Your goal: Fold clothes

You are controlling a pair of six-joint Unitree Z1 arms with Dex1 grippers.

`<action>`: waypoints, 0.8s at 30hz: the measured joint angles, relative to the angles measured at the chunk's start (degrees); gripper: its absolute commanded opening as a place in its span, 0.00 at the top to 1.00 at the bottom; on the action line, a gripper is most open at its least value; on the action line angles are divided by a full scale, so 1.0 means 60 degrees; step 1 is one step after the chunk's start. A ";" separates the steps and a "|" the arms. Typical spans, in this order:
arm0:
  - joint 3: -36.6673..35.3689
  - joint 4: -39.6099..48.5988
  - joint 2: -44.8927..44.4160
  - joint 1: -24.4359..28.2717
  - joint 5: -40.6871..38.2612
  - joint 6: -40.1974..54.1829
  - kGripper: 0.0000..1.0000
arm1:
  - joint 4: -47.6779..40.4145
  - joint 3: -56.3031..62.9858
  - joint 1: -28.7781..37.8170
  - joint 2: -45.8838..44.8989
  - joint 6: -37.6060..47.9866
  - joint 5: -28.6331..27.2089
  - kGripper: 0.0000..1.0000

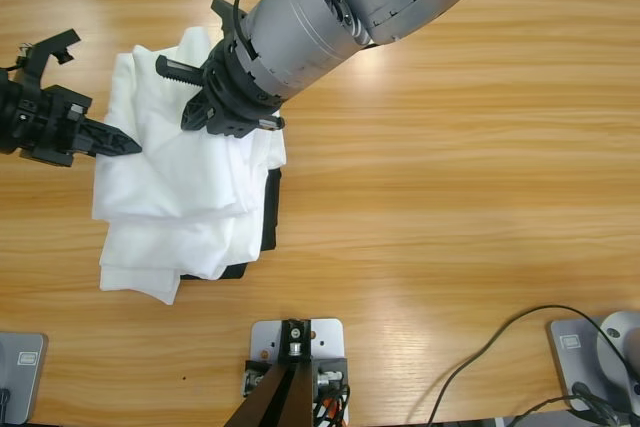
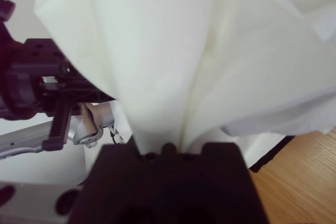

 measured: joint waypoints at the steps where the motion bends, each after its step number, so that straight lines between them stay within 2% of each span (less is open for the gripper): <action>1: 0.0019 -0.0061 0.0094 0.0000 -0.0015 0.0065 1.00 | 0.0013 0.0000 0.0000 0.0042 0.0000 -0.0003 1.00; 18: 0.0212 -0.0481 0.1254 0.0167 -0.0018 0.0626 1.00 | 0.0038 -0.0032 0.0000 0.0832 -0.0139 -0.0003 1.00; 19: 0.0220 -0.0486 0.1284 0.0167 -0.0018 0.0626 1.00 | 0.0059 -0.0032 0.0000 0.0849 -0.0146 -0.0003 0.93; 20: 0.0225 -0.0495 0.1316 0.0167 -0.0018 0.0626 1.00 | 0.0091 -0.0032 0.0000 0.0855 -0.0150 -0.0015 0.49; 21: 0.0228 -0.0511 0.1351 0.0167 -0.0018 0.0626 1.00 | 0.0126 -0.0032 0.0000 0.0858 -0.0150 -0.0049 0.23; 22: 0.0228 -0.0520 0.1381 0.0167 -0.0018 0.0626 1.00 | 0.0161 -0.0032 0.0000 0.0859 -0.0150 -0.0100 0.10; 23: 0.0229 -0.0527 0.1398 0.0167 -0.0018 0.0626 1.00 | 0.0208 -0.0032 0.0000 0.0859 -0.0154 -0.0168 0.02; 24: 0.0229 -0.0535 0.1415 0.0167 -0.0018 0.0626 1.00 | 0.0278 -0.0033 0.0000 0.0859 -0.0174 -0.0267 0.00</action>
